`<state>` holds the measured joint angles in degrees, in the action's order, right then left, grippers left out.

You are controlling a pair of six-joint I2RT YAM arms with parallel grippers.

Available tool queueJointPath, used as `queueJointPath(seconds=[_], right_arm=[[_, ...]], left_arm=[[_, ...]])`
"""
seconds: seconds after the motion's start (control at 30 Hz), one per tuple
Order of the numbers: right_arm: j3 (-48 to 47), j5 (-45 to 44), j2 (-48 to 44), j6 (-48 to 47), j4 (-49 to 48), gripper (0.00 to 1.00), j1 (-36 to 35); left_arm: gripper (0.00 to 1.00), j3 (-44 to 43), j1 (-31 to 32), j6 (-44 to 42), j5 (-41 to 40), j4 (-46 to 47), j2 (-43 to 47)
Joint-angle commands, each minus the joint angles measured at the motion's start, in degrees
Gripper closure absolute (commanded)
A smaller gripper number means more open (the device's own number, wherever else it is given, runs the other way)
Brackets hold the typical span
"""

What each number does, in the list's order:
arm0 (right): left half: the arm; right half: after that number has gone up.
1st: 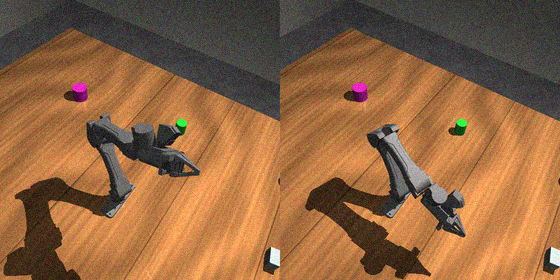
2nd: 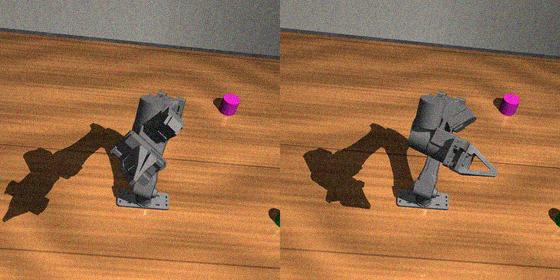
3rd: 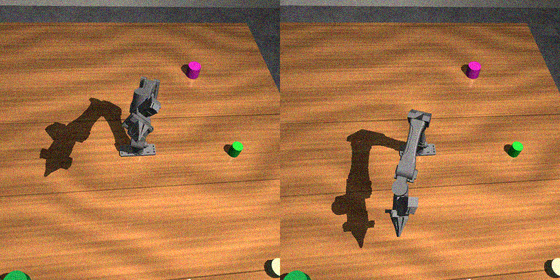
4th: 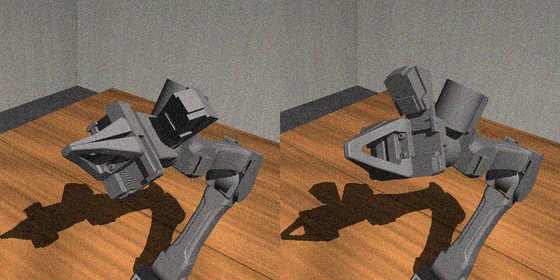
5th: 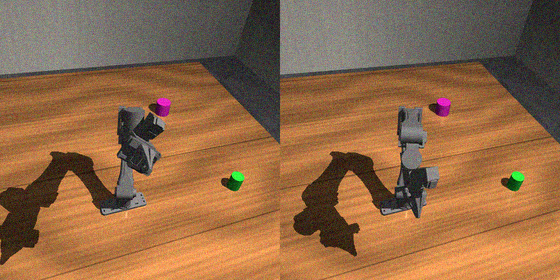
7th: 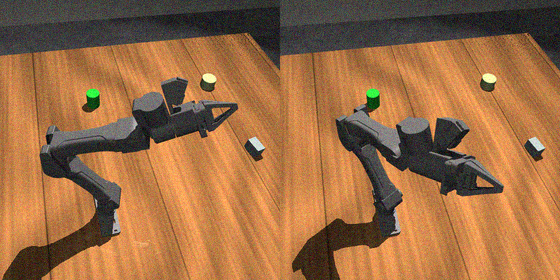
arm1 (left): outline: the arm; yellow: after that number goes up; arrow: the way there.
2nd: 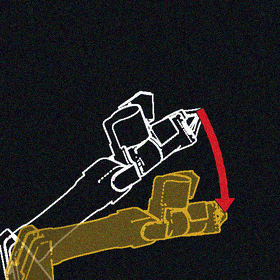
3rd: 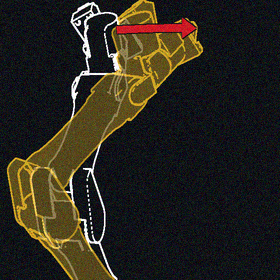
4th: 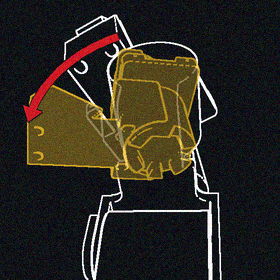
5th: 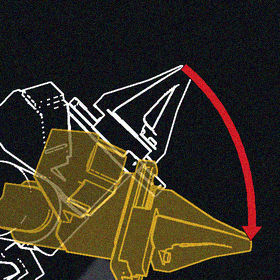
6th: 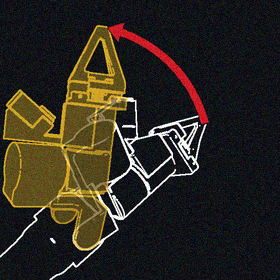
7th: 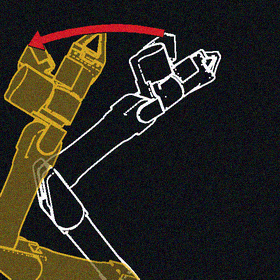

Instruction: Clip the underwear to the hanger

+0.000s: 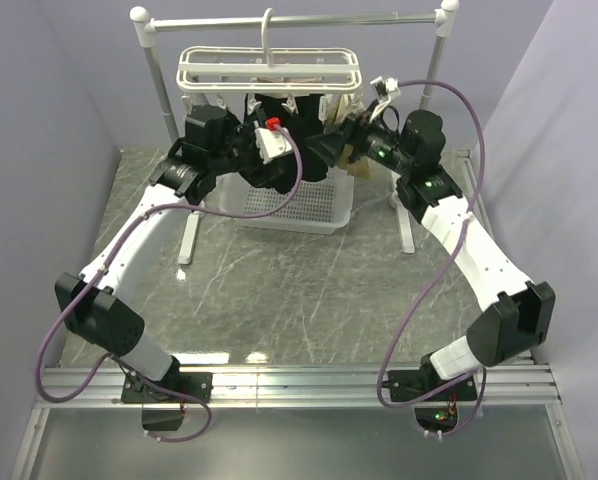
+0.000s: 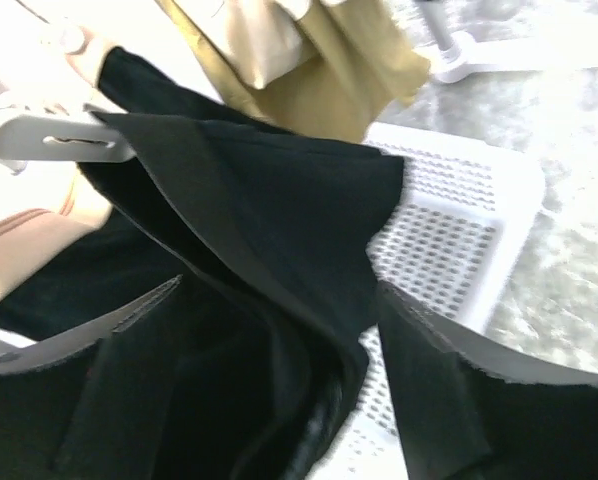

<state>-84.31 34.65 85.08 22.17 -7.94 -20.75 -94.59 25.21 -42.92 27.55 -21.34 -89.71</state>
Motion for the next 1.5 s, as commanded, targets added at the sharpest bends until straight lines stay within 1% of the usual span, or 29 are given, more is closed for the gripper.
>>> queueJointPath(seconds=[0.0,0.03,0.07,0.1,0.17,0.2,0.3,0.4,0.43,0.53,0.63,0.67,0.7,0.77,0.8,0.87,0.9,0.93,0.97,1.0,1.03,1.07,1.1,1.17,1.2,1.3,1.37,1.4,1.47], right_arm=[[3.09,2.61,-6.58,-5.29,2.04,0.04,0.63],[5.10,3.05,-7.64,-6.78,2.23,0.04,0.71],[6.08,3.40,-9.65,-7.49,2.41,0.03,0.80],[6.96,3.58,-10.71,-8.11,3.19,0.03,0.89],[8.46,3.67,-12.99,-9.51,4.60,0.03,0.89],[8.64,3.67,-13.70,-9.95,6.95,0.03,0.80],[10.39,2.53,-16.52,-12.06,10.74,0.03,0.89],[13.73,0.51,-19.94,-13.47,13.03,0.02,0.80],[14.96,0.07,-21.52,-13.99,13.83,0.03,0.80],[16.80,-1.78,-24.68,-14.96,16.38,0.02,0.71],[18.74,-6.17,-27.59,-16.72,18.66,0.02,0.80],[19.18,-7.13,-28.21,-16.99,19.28,0.02,0.71],[19.97,-8.36,-28.82,-17.34,20.15,0.01,0.71],[20.94,-10.56,-31.02,-17.60,21.47,0.01,0.80],[21.38,-13.53,-31.55,-18.04,22.44,0.01,0.80],[21.82,-17.58,-32.60,-18.66,25.59,0.01,1.06],[22.78,-20.74,-32.96,-19.18,26.31,0.01,1.41],[23.31,-21.72,-33.83,-19.79,27.01,0.01,1.77],[23.93,-22.43,-34.01,-20.50,28.32,0.00,2.46],[25.15,-23.13,-34.19,-21.64,29.12,0.00,2.99],[25.77,-23.92,-33.93,-21.65,29.74,0.00,3.61],[26.30,-24.11,-33.84,-21.65,30.52,0.00,4.40],[27.70,-23.93,-33.75,-21.65,30.62,0.00,5.97],[29.20,-23.75,-33.49,-21.65,30.01,0.00,7.21],[30.77,-23.76,-33.57,-21.30,29.66,0.00,7.91],[34.29,-22.35,-36.20,-20.33,28.08,0.00,9.94],[36.14,-22.61,-39.19,-20.42,27.64,0.00,10.47],[37.80,-22.61,-40.33,-20.33,27.55,0.00,10.64],[39.39,-22.35,-43.76,-20.15,27.46,0.00,11.34]], left_arm=[[0.19,1.68,-0.08,5.02,4.35,-0.80,5.59],[0.17,2.90,-0.16,6.08,4.53,-0.63,7.08],[0.07,3.61,-0.08,7.13,4.79,-0.28,7.79],[0.01,4.32,-0.08,9.84,4.97,0.42,8.67],[0.01,6.08,-0.16,12.75,5.41,0.95,10.95],[0.01,6.52,-0.08,15.90,5.58,0.78,11.57],[0.01,7.57,-0.08,20.66,6.72,-0.10,13.51],[0.01,10.73,-0.08,25.93,6.73,2.88,16.67],[0.01,12.22,-0.08,26.74,6.47,4.28,17.98],[0.01,13.03,-0.08,29.37,4.54,4.21,19.57],[0.01,8.64,-0.16,32.10,0.67,-2.54,17.92],[0.01,7.15,-0.51,32.45,-0.12,-8.65,17.04],[0.01,4.09,-0.95,33.24,-1.61,-11.33,16.16],[0.01,1.35,-2.26,34.12,-3.98,-16.17,13.34],[0.01,-0.84,-2.62,34.74,-6.78,-20.01,12.46],[0.01,-2.09,-3.76,35.27,-9.60,-23.12,10.44],[0.01,-1.40,-3.94,37.18,-12.14,-24.52,10.26],[0.01,-0.61,-4.20,37.81,-15.48,-24.88,10.52],[0.01,0.36,-4.73,38.78,-16.81,-25.24,11.04],[0.01,3.24,-4.99,39.31,-17.61,-24.37,11.83],[0.01,5.18,-5.26,39.66,-18.66,-23.23,14.10],[0.01,7.20,-5.52,39.93,-19.02,-22.26,15.43],[0.01,11.57,-5.52,40.10,-19.37,-21.29,16.75],[0.01,16.25,-5.53,40.98,-21.21,-17.34,20.88],[0.01,20.28,-5.52,41.59,-21.57,-16.46,21.94],[0.01,25.39,-5.52,42.56,-22.89,-14.43,24.67],[0.01,27.34,-5.61,42.56,-22.98,-12.34,26.51],[0.01,29.26,-5.53,44.57,-23.24,-11.45,27.21],[0.01,30.77,-5.52,44.76,-23.77,-10.04,28.19]])
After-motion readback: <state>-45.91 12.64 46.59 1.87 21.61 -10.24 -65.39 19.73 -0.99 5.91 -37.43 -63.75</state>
